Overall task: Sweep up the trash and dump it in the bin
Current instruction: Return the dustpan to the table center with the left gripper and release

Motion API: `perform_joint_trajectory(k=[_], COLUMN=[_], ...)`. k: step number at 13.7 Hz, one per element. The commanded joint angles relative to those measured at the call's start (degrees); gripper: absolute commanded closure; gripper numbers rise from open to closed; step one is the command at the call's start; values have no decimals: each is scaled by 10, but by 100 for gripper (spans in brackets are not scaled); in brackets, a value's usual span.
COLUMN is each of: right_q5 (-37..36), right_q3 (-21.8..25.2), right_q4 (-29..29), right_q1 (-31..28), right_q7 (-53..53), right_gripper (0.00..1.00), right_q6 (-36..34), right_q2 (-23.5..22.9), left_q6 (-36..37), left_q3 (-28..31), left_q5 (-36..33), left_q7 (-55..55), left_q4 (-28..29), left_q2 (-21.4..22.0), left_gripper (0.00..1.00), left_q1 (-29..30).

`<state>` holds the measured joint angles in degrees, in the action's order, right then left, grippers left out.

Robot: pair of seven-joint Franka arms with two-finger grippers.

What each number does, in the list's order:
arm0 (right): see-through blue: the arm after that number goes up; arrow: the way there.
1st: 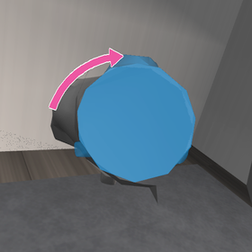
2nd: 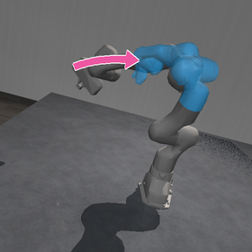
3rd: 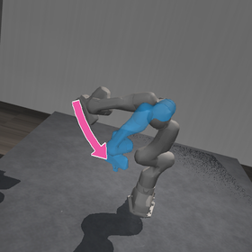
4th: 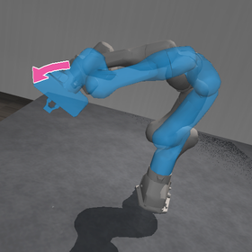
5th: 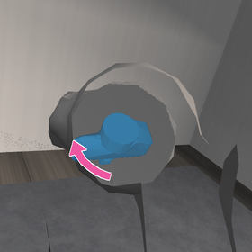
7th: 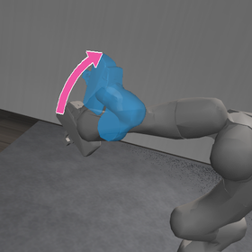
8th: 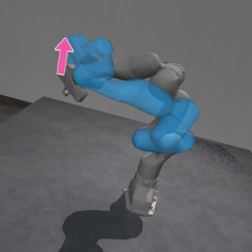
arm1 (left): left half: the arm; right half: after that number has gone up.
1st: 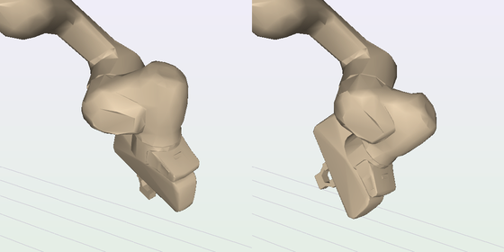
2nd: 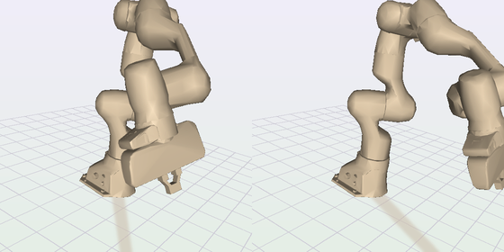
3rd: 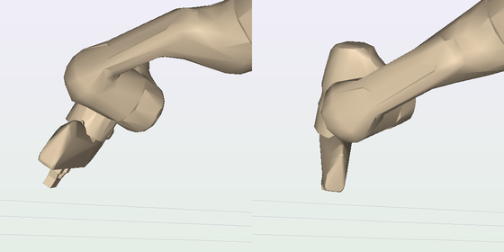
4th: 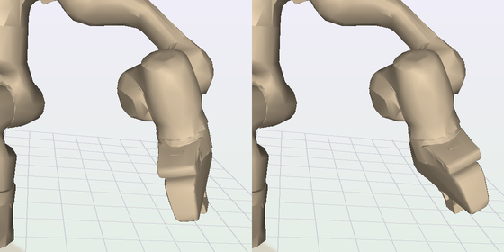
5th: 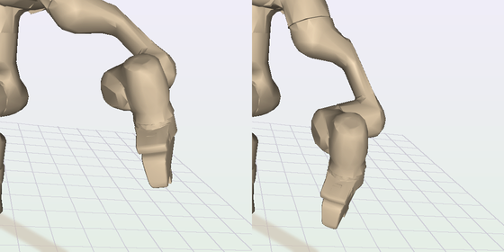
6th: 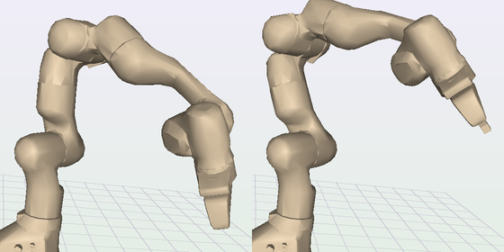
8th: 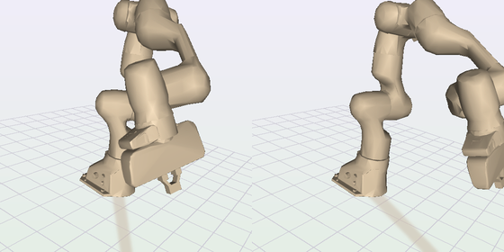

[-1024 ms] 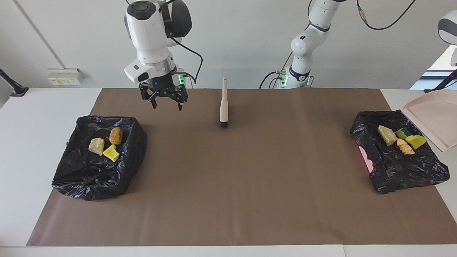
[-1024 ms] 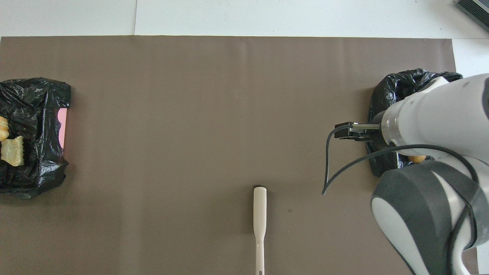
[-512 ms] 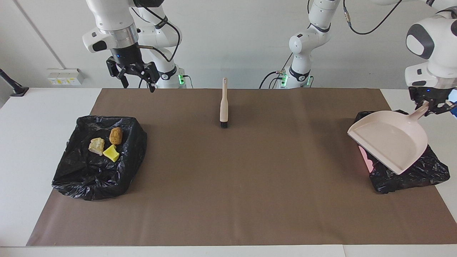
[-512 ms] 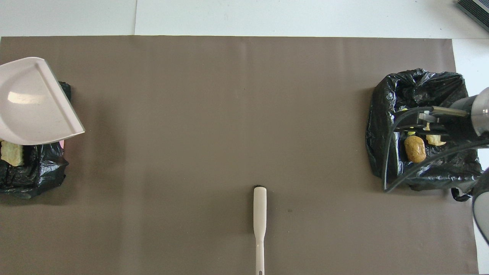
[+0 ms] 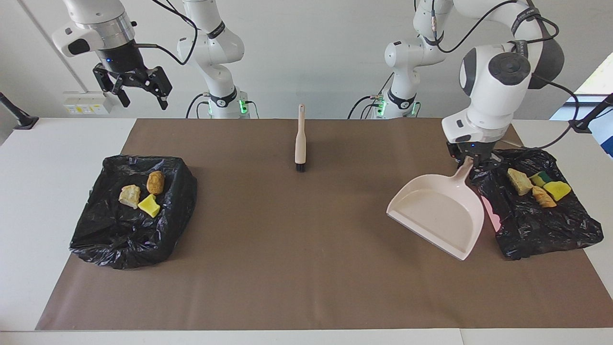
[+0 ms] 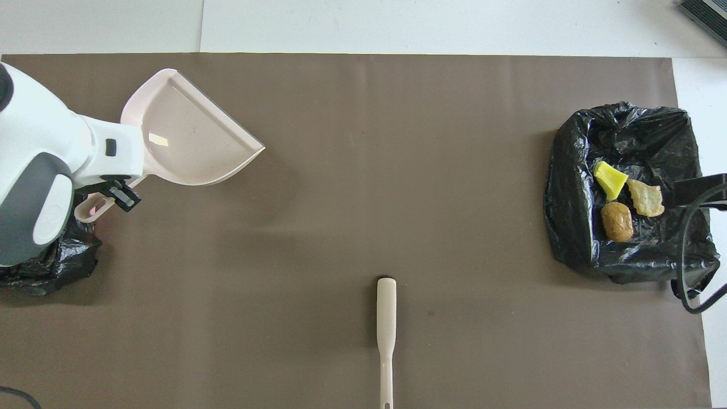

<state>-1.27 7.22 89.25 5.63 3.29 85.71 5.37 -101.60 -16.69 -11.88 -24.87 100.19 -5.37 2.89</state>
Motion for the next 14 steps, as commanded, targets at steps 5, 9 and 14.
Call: perform_joint_trajectory(k=[5, 9, 14], right_q5=[7, 6, 7], right_q3=[-5, -5, -6], right_q4=[46, 52, 52], right_q1=[-4, -4, 2], right_q7=[-15, -16, -14], right_gripper=[0, 0, 0], right_q6=[15, 63, 65], right_q2=[14, 1, -10], left_q6=[-27, -49, -67], left_q3=[13, 15, 53], left_q5=[48, 48, 40], left_q7=[402, 530, 616], left_q4=[-121, -210, -334], left_q2=[-150, -229, -354], left_gripper=[100, 100, 100], left_q1=[-200, -274, -360])
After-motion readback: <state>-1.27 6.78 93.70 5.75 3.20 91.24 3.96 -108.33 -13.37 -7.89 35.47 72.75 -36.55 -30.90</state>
